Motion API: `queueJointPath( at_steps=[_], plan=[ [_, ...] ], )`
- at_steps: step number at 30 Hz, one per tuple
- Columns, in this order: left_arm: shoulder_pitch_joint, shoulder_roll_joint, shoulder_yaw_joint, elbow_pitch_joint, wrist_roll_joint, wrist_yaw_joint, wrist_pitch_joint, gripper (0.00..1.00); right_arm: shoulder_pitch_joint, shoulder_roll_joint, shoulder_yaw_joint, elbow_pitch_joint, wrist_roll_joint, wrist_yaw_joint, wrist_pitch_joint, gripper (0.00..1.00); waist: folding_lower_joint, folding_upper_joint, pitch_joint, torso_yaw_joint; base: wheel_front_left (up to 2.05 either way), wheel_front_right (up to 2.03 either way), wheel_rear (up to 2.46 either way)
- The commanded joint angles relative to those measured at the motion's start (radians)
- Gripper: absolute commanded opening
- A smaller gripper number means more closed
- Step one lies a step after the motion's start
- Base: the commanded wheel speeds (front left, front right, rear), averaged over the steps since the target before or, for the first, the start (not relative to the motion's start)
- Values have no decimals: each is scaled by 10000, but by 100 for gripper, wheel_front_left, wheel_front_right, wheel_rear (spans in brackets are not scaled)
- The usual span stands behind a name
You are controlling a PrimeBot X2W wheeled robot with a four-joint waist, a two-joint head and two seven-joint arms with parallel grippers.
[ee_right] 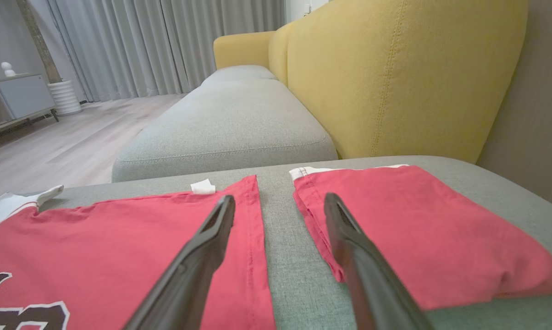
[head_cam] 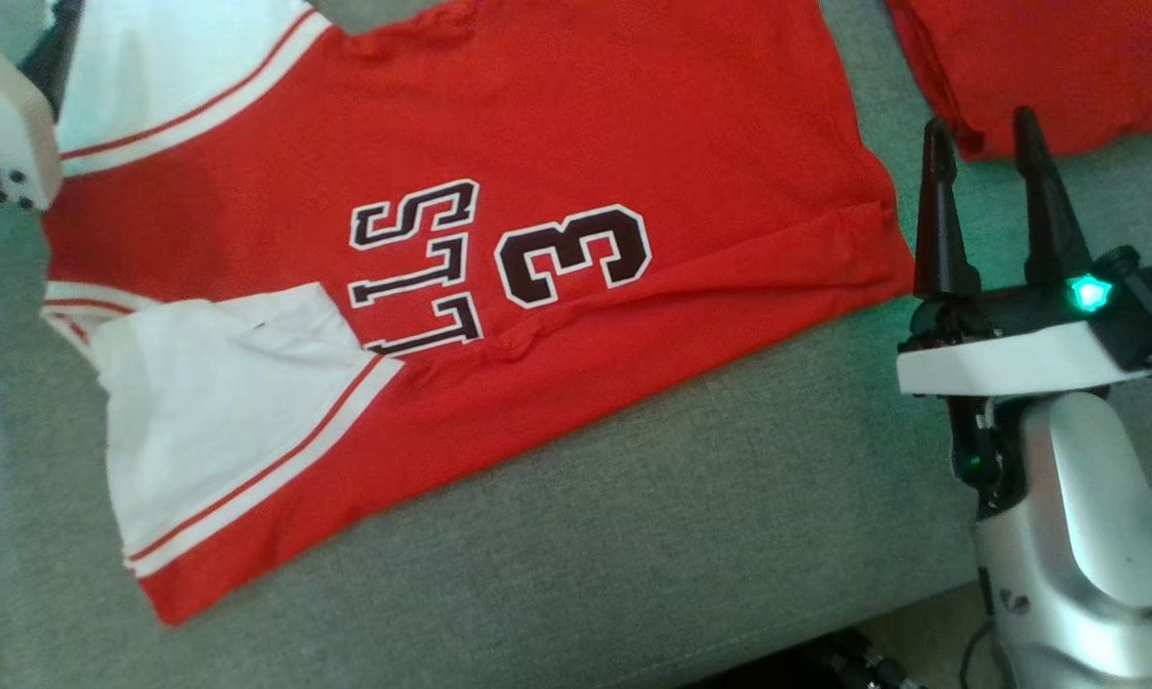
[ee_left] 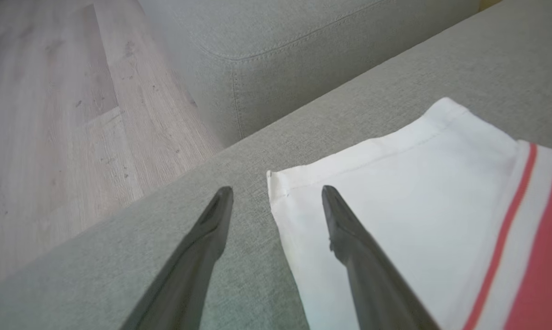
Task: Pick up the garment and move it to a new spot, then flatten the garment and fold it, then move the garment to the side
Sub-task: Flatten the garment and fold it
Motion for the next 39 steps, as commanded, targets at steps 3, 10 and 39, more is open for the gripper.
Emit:
queueJointPath(
  at_steps=[3, 10, 39],
  plan=[
    [-684, 592, 0, 70, -635, 19, 151, 100, -245, -39, 333, -399, 116, -17, -108, 100, -2, 0, 302, -220, 0, 0, 0],
    [-1181, 816, -596, 783, -1129, 18, 230, 100, -119, -39, 411, -491, 275, -17, -108, 100, -2, 0, 567, -441, 0, 0, 0],
    [-1617, 271, -2338, 303, -3108, 18, -599, 0, -552, -39, -392, -62, -979, -17, -45, 100, -2, 0, -207, 613, 0, 0, 0]
  ],
)
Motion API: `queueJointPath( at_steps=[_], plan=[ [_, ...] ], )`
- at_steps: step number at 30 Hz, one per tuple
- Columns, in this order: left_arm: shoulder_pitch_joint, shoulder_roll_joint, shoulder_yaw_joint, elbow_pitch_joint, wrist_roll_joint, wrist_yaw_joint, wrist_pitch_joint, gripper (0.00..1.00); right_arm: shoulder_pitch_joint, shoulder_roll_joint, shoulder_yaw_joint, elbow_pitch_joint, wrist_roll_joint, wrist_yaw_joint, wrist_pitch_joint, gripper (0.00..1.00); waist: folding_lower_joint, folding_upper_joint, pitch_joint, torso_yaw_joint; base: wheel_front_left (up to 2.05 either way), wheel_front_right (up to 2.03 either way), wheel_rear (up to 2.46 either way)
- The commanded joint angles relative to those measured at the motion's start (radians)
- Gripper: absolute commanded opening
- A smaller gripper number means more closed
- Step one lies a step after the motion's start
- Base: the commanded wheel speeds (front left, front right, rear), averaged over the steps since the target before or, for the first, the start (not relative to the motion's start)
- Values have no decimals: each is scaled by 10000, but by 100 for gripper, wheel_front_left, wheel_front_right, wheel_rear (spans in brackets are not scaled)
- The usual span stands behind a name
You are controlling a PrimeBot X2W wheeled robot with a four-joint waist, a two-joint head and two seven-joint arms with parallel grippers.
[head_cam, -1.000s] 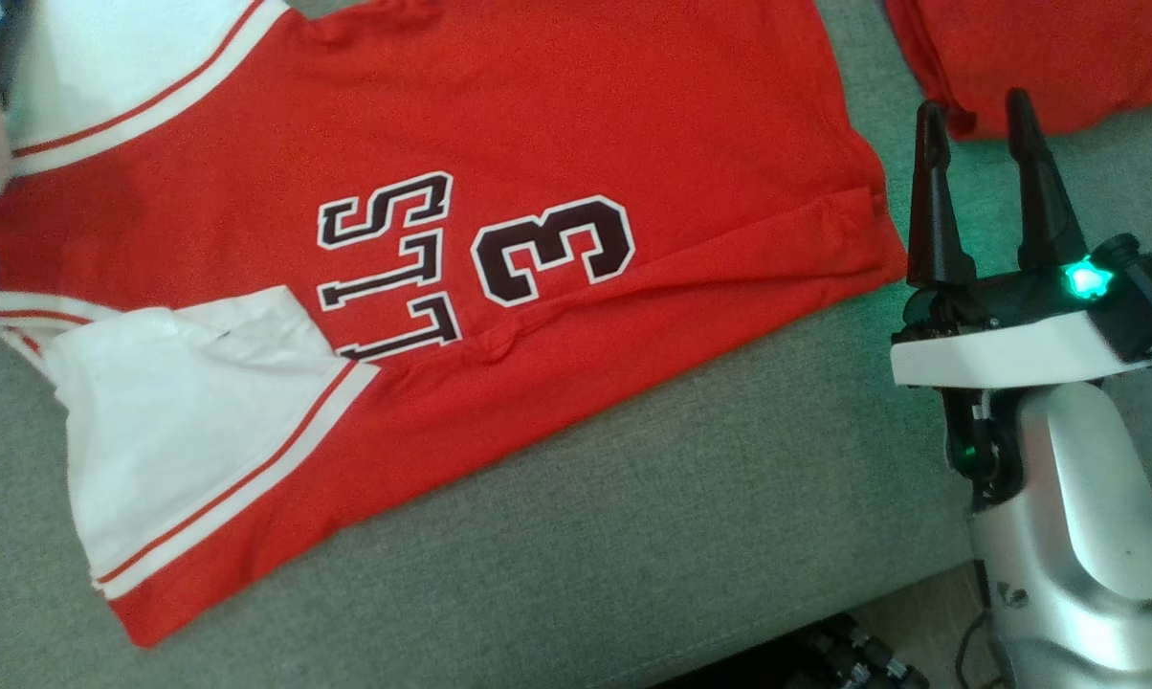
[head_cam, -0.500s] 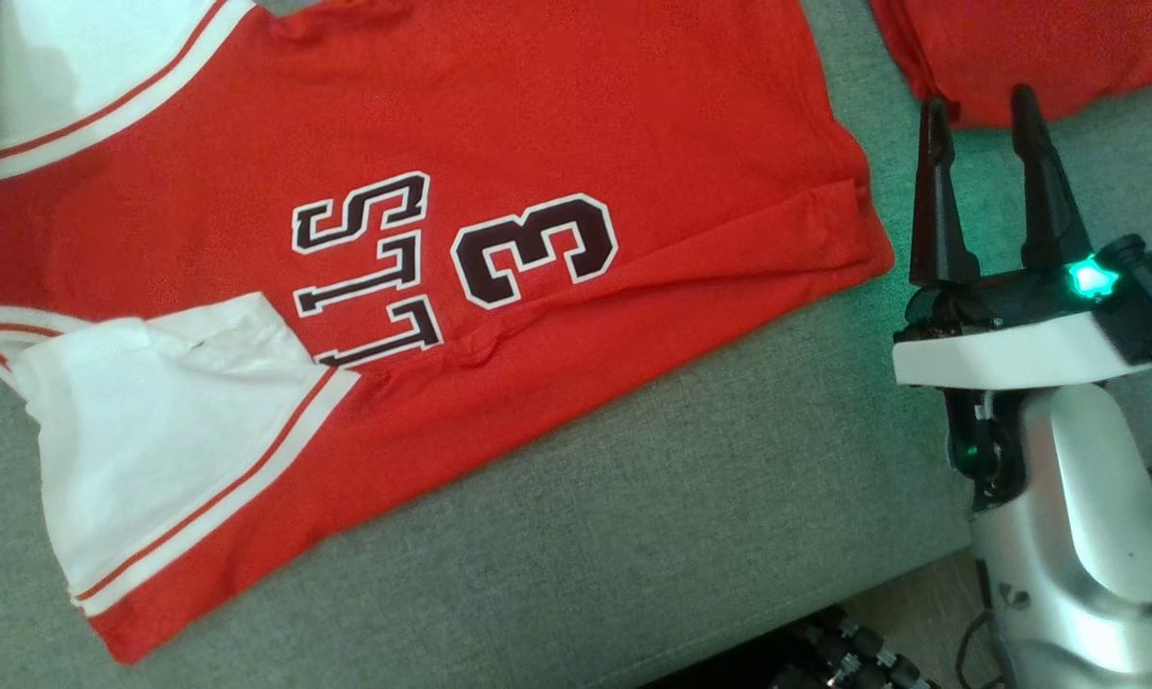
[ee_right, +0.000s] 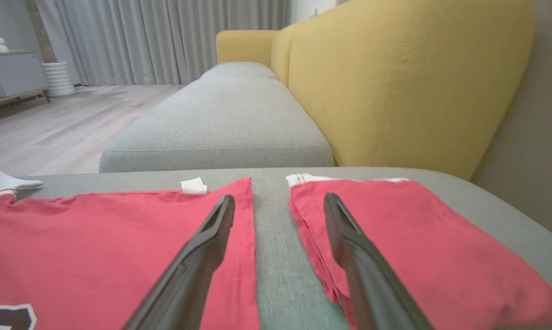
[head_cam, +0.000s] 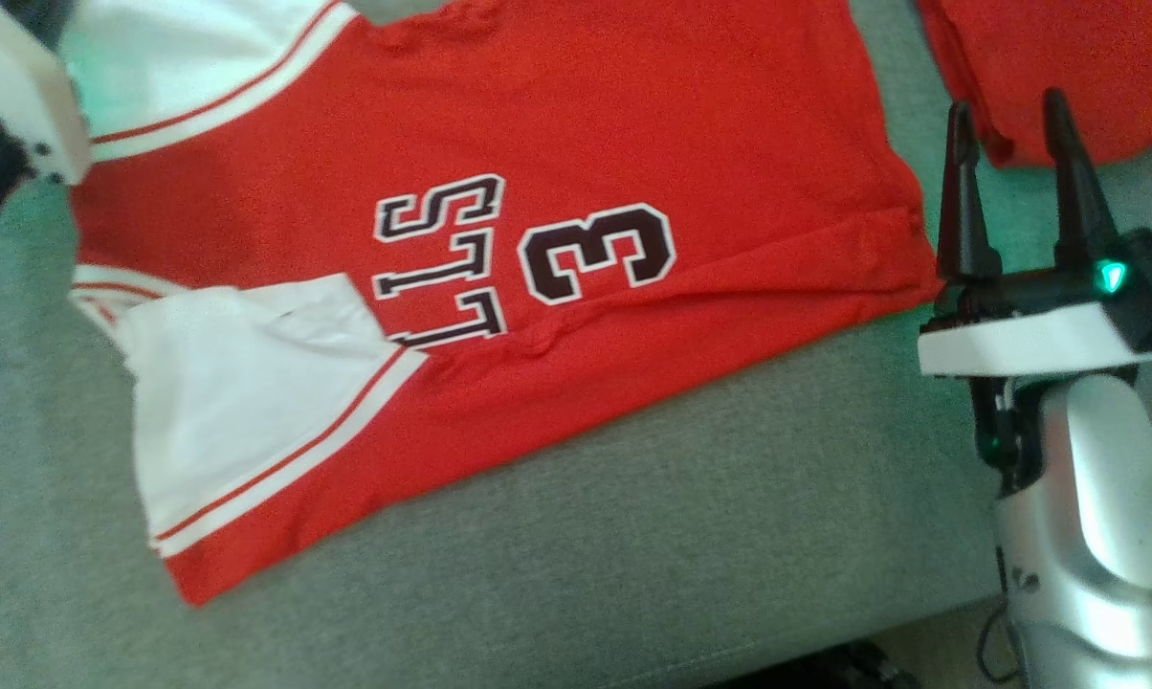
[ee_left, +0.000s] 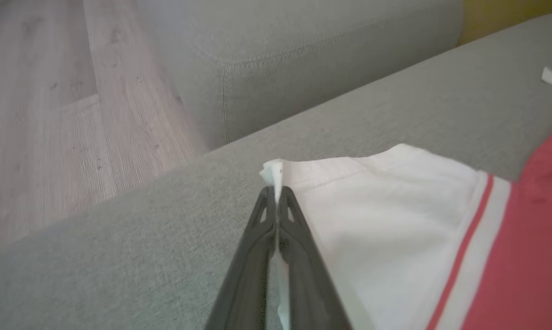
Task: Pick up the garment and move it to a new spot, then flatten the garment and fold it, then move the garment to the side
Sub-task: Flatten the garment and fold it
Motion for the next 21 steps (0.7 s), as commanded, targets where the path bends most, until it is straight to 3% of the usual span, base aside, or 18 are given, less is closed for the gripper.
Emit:
queueJointPath(
  at_steps=[1, 10, 16, 21],
  plan=[
    [-384, 168, 324, -301, 156, 16, -542, 0, -354, -39, 41, -183, -175, -17, 50, 100, 0, 0, -404, 493, 0, 0, 0],
    [-39, -314, -225, -1540, 1018, 84, -2390, 0, -1925, -39, -790, 694, -1698, -17, 2360, 100, 0, 0, -1043, 1916, 0, 0, 0],
    [468, -229, -502, -3049, 1321, 407, -2670, 0, -3385, -208, -1343, 2338, -2431, -17, 4043, 100, 0, 0, -1082, 2737, 0, 0, 0],
    [704, -187, -714, -4130, 1471, 545, -2626, 0, -4263, -665, -1957, 3690, -3076, -17, 4726, 100, 0, 0, -948, 3152, 0, 0, 0]
  ],
)
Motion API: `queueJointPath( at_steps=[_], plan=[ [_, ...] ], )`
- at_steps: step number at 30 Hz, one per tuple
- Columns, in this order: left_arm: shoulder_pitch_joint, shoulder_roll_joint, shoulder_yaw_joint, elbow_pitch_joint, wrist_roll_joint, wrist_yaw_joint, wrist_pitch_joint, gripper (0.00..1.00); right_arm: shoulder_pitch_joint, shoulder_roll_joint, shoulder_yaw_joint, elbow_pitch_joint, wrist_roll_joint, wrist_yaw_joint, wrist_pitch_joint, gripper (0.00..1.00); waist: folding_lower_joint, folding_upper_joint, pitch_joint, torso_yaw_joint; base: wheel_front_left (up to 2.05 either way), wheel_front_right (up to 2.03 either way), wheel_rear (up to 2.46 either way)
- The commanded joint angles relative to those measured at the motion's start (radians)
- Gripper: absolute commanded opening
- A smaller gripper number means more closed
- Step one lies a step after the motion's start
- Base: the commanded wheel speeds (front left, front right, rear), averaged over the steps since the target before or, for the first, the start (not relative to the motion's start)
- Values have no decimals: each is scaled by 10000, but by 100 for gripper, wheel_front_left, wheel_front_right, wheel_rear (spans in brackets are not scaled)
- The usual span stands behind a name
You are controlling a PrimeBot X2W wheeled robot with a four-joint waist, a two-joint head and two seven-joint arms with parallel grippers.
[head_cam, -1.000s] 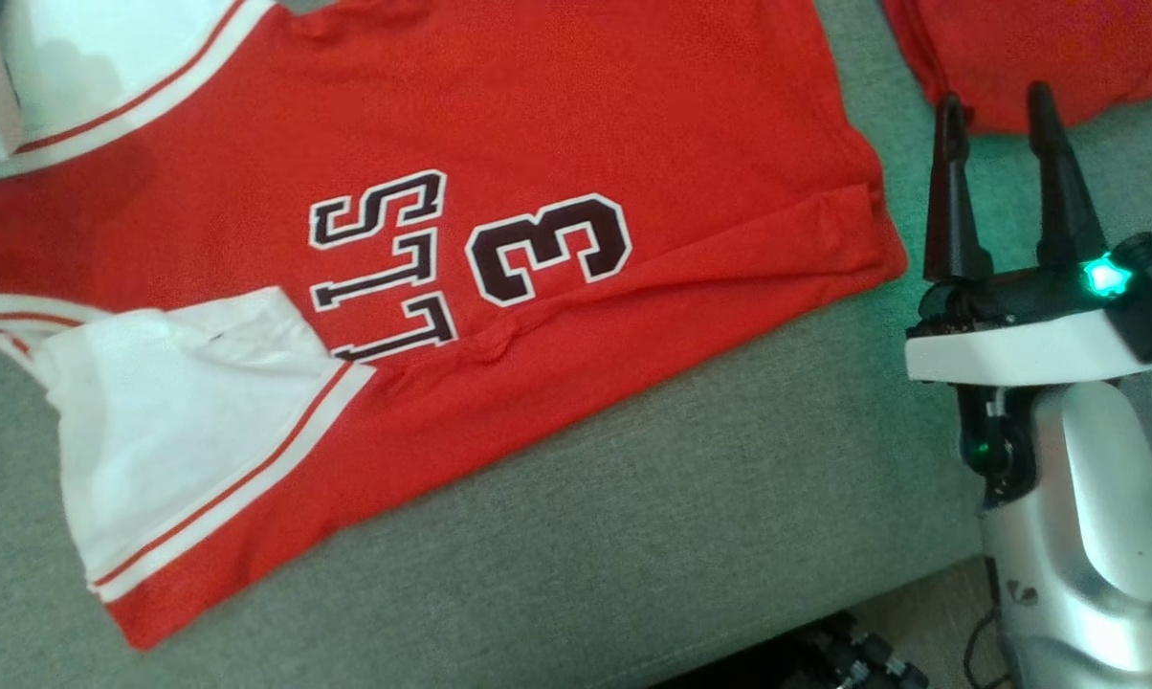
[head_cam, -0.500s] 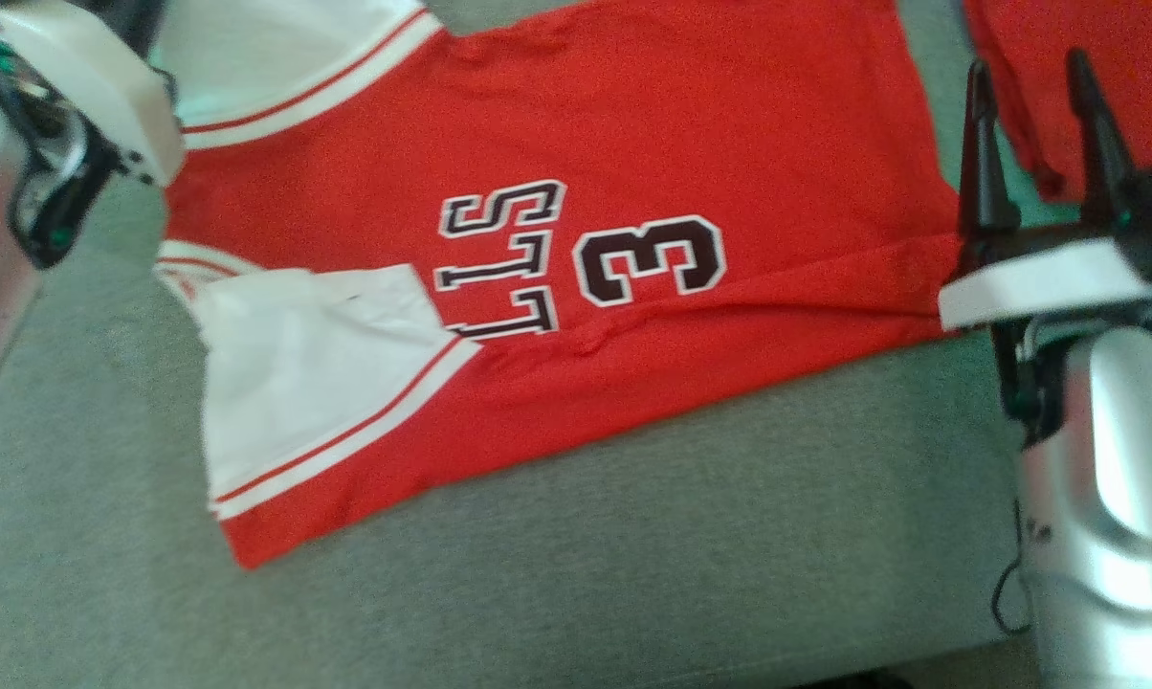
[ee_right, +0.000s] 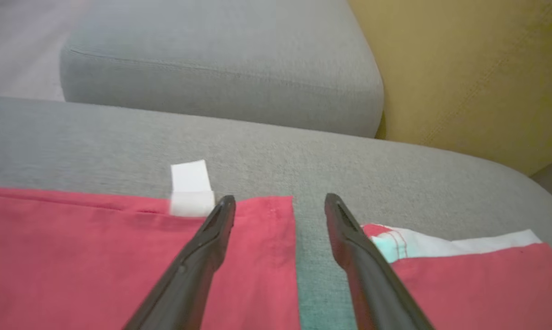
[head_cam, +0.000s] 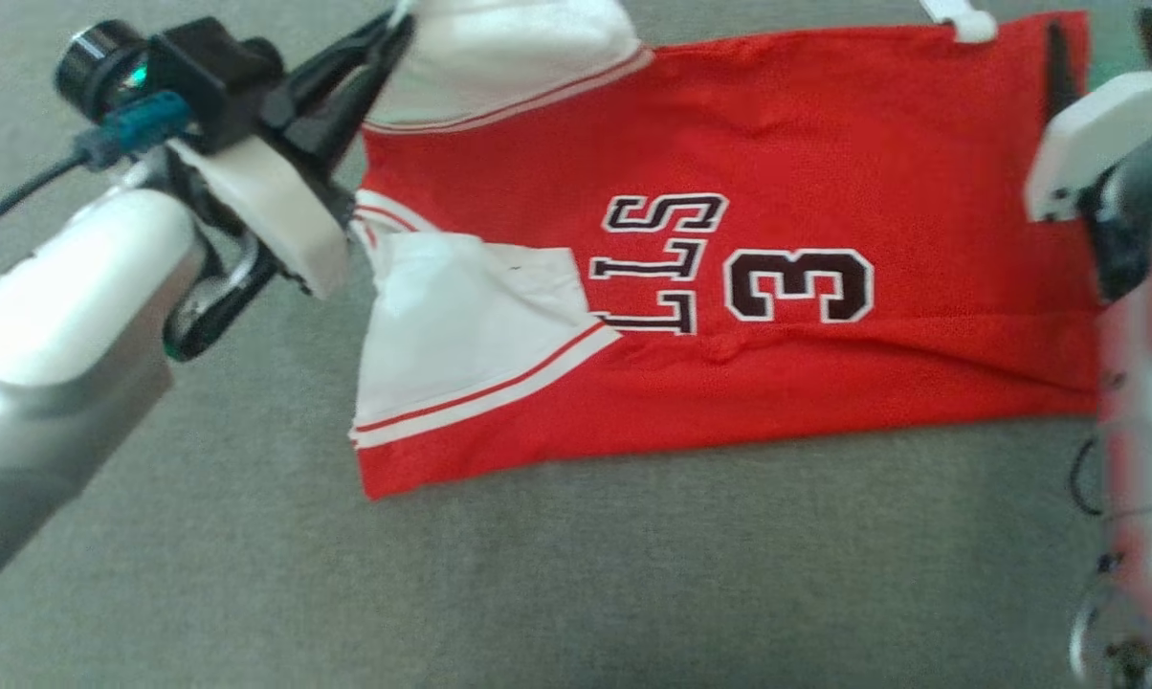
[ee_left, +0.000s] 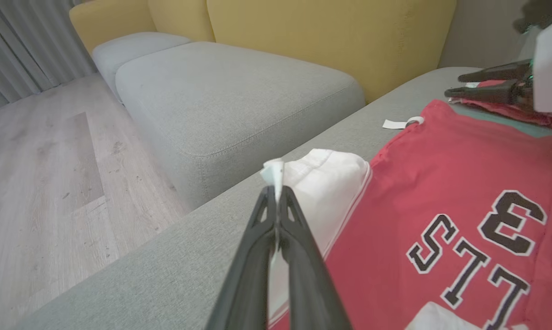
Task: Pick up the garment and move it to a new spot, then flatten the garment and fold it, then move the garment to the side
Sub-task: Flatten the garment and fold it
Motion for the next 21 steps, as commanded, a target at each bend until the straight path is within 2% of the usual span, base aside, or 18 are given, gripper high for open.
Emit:
queueJointPath(
  at_steps=[1, 9, 21],
  plan=[
    [-337, 410, 374, -257, 87, 68, -24, 0, -333, -48, 73, -200, -131, -17, 52, 100, 0, 0, 107, 235, 0, 0, 0],
    [-345, 406, 179, -1398, 329, 290, 128, 0, -1343, -292, -1131, 1544, -1516, -17, 250, 100, 0, 0, 388, 570, 0, 0, 0],
    [-545, 728, 344, -1805, 285, 453, 208, 0, -2131, -153, -2164, 2833, -3367, -17, 391, 100, 0, 0, 858, 632, 0, 0, 0]
  ],
)
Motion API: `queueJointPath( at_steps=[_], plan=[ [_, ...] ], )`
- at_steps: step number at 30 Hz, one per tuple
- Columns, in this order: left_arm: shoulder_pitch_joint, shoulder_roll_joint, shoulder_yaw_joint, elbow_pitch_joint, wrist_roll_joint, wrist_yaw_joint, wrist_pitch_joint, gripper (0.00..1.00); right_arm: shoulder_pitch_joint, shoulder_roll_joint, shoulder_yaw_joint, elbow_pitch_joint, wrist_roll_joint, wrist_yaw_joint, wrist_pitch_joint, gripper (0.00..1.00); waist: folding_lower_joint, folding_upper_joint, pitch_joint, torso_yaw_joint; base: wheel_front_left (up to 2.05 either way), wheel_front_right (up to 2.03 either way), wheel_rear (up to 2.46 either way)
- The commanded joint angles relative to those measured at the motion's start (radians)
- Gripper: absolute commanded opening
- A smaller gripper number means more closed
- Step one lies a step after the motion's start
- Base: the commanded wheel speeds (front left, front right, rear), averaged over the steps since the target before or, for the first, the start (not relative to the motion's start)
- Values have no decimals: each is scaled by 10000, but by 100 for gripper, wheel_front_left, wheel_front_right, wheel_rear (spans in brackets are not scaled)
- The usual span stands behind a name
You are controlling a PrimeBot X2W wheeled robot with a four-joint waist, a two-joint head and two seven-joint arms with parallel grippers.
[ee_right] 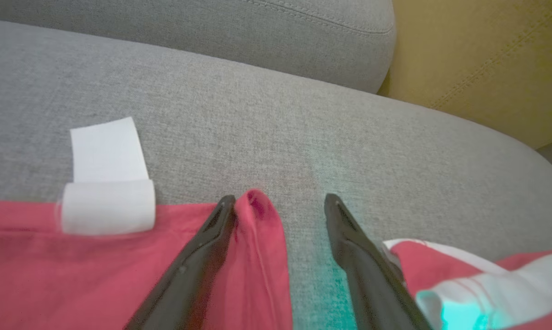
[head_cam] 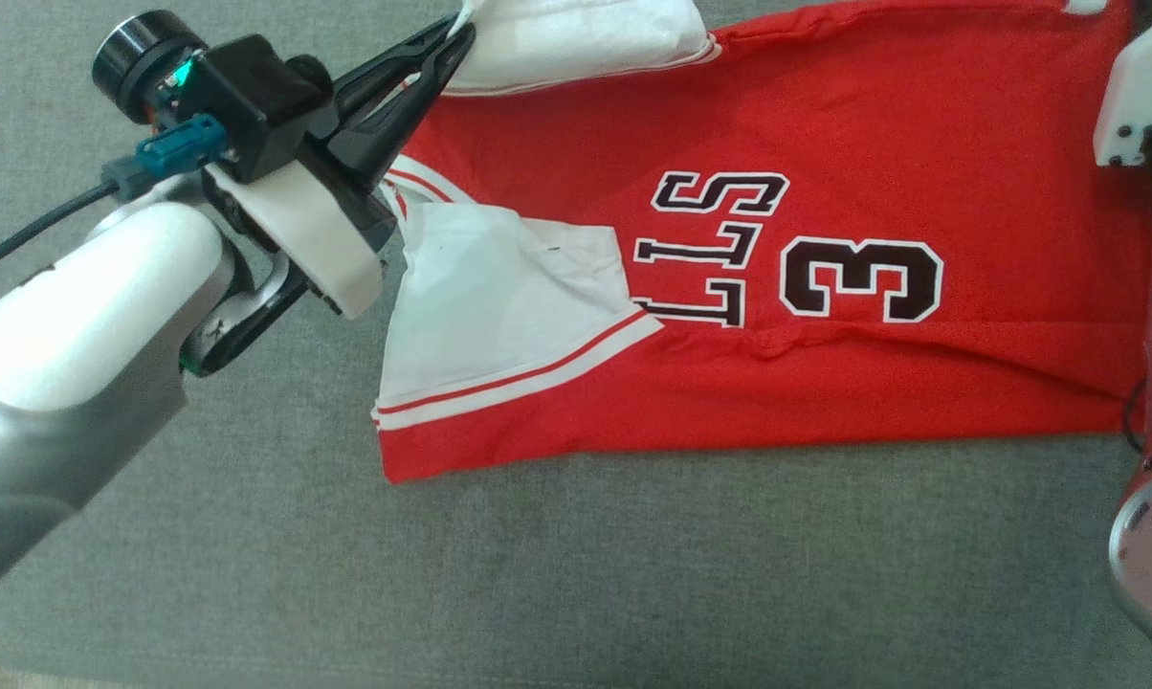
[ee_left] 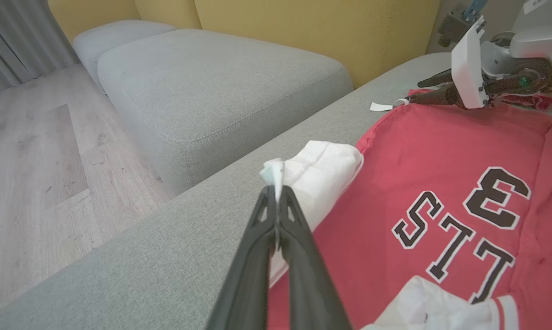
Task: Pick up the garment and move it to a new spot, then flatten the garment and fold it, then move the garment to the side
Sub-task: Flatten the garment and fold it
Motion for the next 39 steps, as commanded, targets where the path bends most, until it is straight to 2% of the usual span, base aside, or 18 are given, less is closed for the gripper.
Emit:
queueJointPath(
  at_steps=[1, 2, 9, 16, 22, 26, 31, 39],
  plan=[
    [-483, 448, 538, -211, 21, 75, 51, 0, -41, 155, 18, 206, -202, -17, 271, 68, -1, 0, 31, 26, 0, 0, 0],
    [-488, 453, 535, -198, 13, 87, 74, 0, -92, 155, -50, 296, -239, -17, 239, 0, -1, 0, 33, 32, 0, 0, 0],
    [-445, 581, 667, 404, -90, 262, -26, 0, -603, 399, -92, 879, 34, -17, -1152, 0, -1, 0, -247, -236, 0, 0, 0],
    [-874, 685, 1102, 1683, -179, 353, -402, 0, -1638, 594, 517, 1926, 1260, -17, -2736, 0, -1, 0, -328, -738, 0, 0, 0],
    [-1719, 596, 1191, 2893, 253, 175, -734, 0, -2539, 702, 1060, 2520, 2238, -17, -3559, 0, -1, 0, -144, -1092, 0, 0, 0],
    [-2430, 387, 1236, 3841, 556, -59, -1133, 0, -3110, 804, 1506, 2870, 2938, -17, -4231, 0, -1, 0, -45, -1315, 0, 0, 0],
    [-3092, -151, 1301, 4909, 829, -198, -1663, 0, -3444, 837, 1964, 3139, 3637, -17, -4691, 0, -1, 0, -43, -1341, 0, 0, 0],
    [-2763, -871, 1438, 5751, 1078, -398, -2059, 0, -3173, 365, 2676, 3575, 4594, -17, -4857, 0, -1, 0, -333, -1108, 0, 0, 0]
  ],
)
